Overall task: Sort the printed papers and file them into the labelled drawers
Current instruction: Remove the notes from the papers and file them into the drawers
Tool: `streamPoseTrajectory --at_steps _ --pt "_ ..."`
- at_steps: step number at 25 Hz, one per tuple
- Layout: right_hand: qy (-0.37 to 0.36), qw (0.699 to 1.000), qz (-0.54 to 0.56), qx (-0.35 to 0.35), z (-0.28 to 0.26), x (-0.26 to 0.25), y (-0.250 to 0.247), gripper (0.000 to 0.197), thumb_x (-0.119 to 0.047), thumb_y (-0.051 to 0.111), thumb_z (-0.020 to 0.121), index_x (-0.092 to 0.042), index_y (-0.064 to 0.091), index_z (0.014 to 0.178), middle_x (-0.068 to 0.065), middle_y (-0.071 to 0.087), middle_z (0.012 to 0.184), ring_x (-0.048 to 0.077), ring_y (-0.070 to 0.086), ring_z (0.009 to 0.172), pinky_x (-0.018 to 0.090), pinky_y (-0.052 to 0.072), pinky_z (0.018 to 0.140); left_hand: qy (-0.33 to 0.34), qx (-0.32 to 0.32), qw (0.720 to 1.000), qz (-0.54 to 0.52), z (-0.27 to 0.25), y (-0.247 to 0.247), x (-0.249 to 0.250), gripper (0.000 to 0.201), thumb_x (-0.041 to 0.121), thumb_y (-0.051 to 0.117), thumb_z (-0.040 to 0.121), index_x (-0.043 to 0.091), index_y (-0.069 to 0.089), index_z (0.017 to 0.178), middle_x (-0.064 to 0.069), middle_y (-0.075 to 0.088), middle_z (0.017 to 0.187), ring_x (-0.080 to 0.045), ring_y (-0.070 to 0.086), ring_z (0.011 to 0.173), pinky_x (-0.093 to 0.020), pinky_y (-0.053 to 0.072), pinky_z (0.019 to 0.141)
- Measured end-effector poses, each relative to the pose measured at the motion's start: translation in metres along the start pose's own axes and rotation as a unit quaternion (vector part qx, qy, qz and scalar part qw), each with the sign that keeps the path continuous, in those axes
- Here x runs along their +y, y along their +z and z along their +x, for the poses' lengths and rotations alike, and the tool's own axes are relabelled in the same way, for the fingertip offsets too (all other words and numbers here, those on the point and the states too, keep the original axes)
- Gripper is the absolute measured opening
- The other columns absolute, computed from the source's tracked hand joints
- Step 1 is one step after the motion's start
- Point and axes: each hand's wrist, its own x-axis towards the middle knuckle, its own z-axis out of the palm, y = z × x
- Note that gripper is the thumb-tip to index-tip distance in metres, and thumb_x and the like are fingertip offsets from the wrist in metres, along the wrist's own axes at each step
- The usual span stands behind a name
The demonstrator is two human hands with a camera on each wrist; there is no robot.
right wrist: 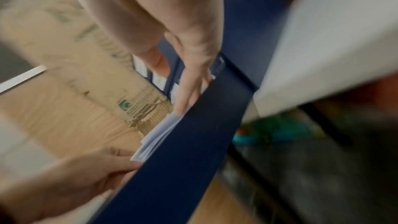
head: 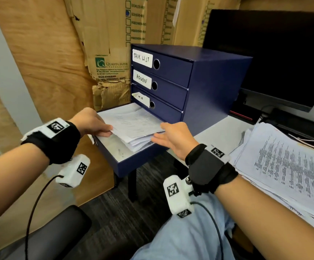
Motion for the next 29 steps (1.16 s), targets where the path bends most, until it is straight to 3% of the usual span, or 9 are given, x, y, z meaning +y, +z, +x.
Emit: streamPoseTrajectory --at_steps 2,5,9,11,15,18,23,26,29 --pt "-0.079 0.962 -0.260 0.004 -0.003 0.004 0.000 0.014 -0.013 0.050 0.095 -0.005 0.053 0.085 0.009 0.050 0.084 0.023 0.063 0.073 0.049 0.056 0.084 0.005 -0.008 0.994 0.106 0.006 0.012 0.003 0.024 0.022 0.081 0.075 -0.002 0.076 0.077 -0.009 0.075 0.076 -0.020 0.073 0.081 -0.034 0.056 0.089" --pt "-0.210 0.785 -0.582 0.007 -0.009 0.007 0.004 0.031 -0.030 0.043 0.099 -0.009 0.064 0.107 0.013 0.062 0.101 0.032 0.061 0.094 0.044 0.052 0.086 0.019 -0.043 0.985 0.164 0.005 0.025 0.010 0.019 0.019 0.081 0.076 0.000 0.076 0.077 -0.009 0.075 0.074 -0.018 0.071 0.070 -0.027 0.060 0.070" --pt "-0.219 0.713 -0.623 -0.235 -0.012 0.015 0.019 0.054 -0.050 0.027 0.102 -0.018 0.068 0.115 0.012 0.062 0.123 0.028 0.034 0.137 0.042 0.020 0.115 0.101 -0.018 0.970 0.221 -0.009 0.019 0.011 0.017 0.017 0.075 0.081 0.004 0.074 0.092 -0.009 0.074 0.090 -0.021 0.068 0.078 -0.030 0.058 0.073" --pt "-0.173 0.675 -0.661 -0.278 -0.002 0.021 0.023 0.069 -0.057 0.017 0.100 -0.013 0.070 0.090 0.011 0.065 0.108 0.029 0.035 0.136 0.046 0.004 0.119 0.171 0.092 0.939 0.283 -0.015 0.005 0.006 0.018 0.016 0.067 0.086 0.008 0.073 0.101 -0.008 0.072 0.100 -0.027 0.065 0.093 -0.031 0.048 0.084" --pt "-0.195 0.700 -0.639 -0.252 0.021 0.027 0.022 0.080 -0.065 0.014 0.096 -0.002 0.059 0.077 0.014 0.069 0.100 0.030 0.055 0.110 0.046 0.005 0.117 0.158 0.253 0.940 0.166 -0.027 -0.016 -0.034 0.024 0.006 0.059 0.082 0.001 0.063 0.105 -0.018 0.067 0.098 -0.036 0.060 0.097 -0.040 0.047 0.085" --pt "-0.257 0.733 -0.579 -0.248 0.024 0.016 0.014 0.085 -0.068 0.016 0.093 0.001 0.060 0.115 0.019 0.063 0.118 0.034 0.051 0.117 0.028 0.020 0.101 0.020 0.130 0.987 -0.096 -0.030 0.000 -0.056 0.011 -0.004 0.058 0.080 -0.003 0.064 0.089 -0.018 0.065 0.093 -0.027 0.061 0.082 -0.029 0.058 0.067" --pt "-0.365 0.770 -0.510 -0.123 0.014 -0.020 -0.026 0.041 -0.043 0.038 0.102 -0.024 0.069 0.083 -0.010 0.067 0.081 0.001 0.059 0.080 0.028 0.046 0.083 -0.010 0.141 0.953 -0.269 0.004 0.036 -0.040 0.017 -0.015 0.056 0.084 -0.004 0.064 0.095 -0.016 0.063 0.091 -0.023 0.062 0.071 -0.024 0.059 0.064" --pt "-0.407 0.748 -0.524 -0.038 0.008 -0.030 -0.055 0.045 -0.039 0.036 0.103 -0.017 0.073 0.087 -0.006 0.071 0.086 0.011 0.061 0.084 0.032 0.047 0.079 0.004 0.119 0.942 -0.313 0.026 0.076 -0.017 0.015 -0.011 0.058 0.080 0.002 0.062 0.074 -0.010 0.060 0.076 -0.025 0.062 0.076 -0.033 0.055 0.082" --pt "-0.414 0.744 -0.524 0.025 0.004 -0.033 -0.090 0.046 -0.036 0.036 0.103 -0.017 0.073 0.085 -0.011 0.071 0.086 0.008 0.059 0.083 0.027 0.045 0.079 0.020 0.083 0.935 -0.343 0.037 0.118 0.019 0.023 -0.008 0.050 0.084 0.011 0.053 0.072 -0.006 0.053 0.078 -0.017 0.057 0.069 -0.023 0.052 0.059"
